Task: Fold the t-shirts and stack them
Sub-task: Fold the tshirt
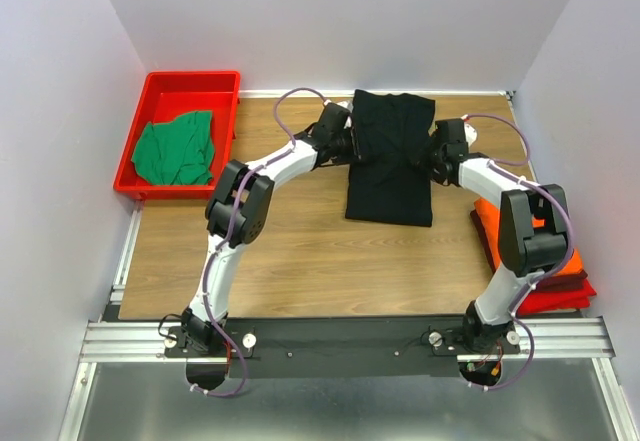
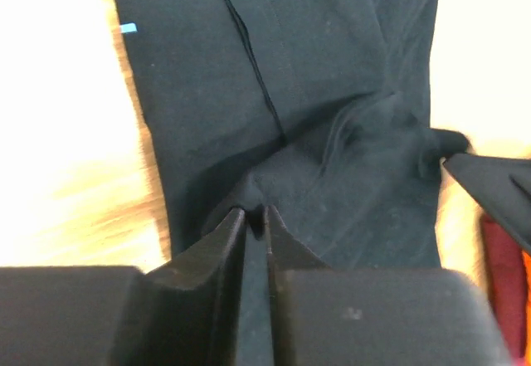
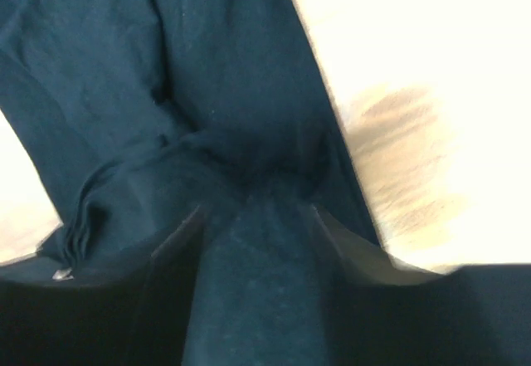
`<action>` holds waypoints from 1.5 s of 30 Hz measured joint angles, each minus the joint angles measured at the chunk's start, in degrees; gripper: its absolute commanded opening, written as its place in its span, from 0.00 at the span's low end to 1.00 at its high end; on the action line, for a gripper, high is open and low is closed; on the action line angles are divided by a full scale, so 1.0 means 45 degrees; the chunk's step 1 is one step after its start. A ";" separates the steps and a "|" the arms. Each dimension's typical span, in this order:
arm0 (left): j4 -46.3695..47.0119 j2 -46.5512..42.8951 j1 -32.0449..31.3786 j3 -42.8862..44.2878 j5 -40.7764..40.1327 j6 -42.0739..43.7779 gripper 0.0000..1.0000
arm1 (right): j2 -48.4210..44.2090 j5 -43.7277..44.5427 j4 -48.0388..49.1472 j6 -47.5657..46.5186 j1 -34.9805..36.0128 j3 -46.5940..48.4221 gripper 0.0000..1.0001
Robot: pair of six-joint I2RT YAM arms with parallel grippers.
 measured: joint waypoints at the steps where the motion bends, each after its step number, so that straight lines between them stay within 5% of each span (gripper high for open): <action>1: 0.0019 0.0000 0.0039 0.0005 -0.0005 0.0146 0.50 | 0.0049 -0.0058 0.0010 -0.0068 -0.0068 0.0053 0.75; 6: 0.0078 -0.0146 0.0379 -0.0092 -0.0063 0.0355 0.53 | -0.0131 -0.0238 0.0039 -0.0257 -0.0296 0.0141 0.74; 8: 0.0097 -0.0617 0.0529 -0.0495 -0.0209 0.0369 0.48 | -0.0544 -0.0228 0.0073 -0.0374 -0.0311 0.0024 0.72; 12: 0.0272 -0.1802 0.0651 -0.1404 -0.0452 0.0243 0.19 | -0.1749 -0.0189 0.0112 -0.0563 -0.0180 -0.0432 0.56; 18: 0.0670 -0.2215 -0.0282 -0.1719 -0.0481 0.0024 0.05 | -0.1511 0.0141 0.0238 -0.0826 0.0792 -0.0505 0.56; 33: 0.0578 0.1151 -0.0612 0.0015 -0.0209 -0.0525 0.06 | 0.2098 0.1535 -0.0058 -0.1360 0.1457 0.1137 0.63; 45: 0.2040 -0.0680 -0.0500 -0.3351 -0.0311 -0.1753 0.07 | 0.2307 0.1817 -0.0214 -0.1647 0.2191 0.1404 0.66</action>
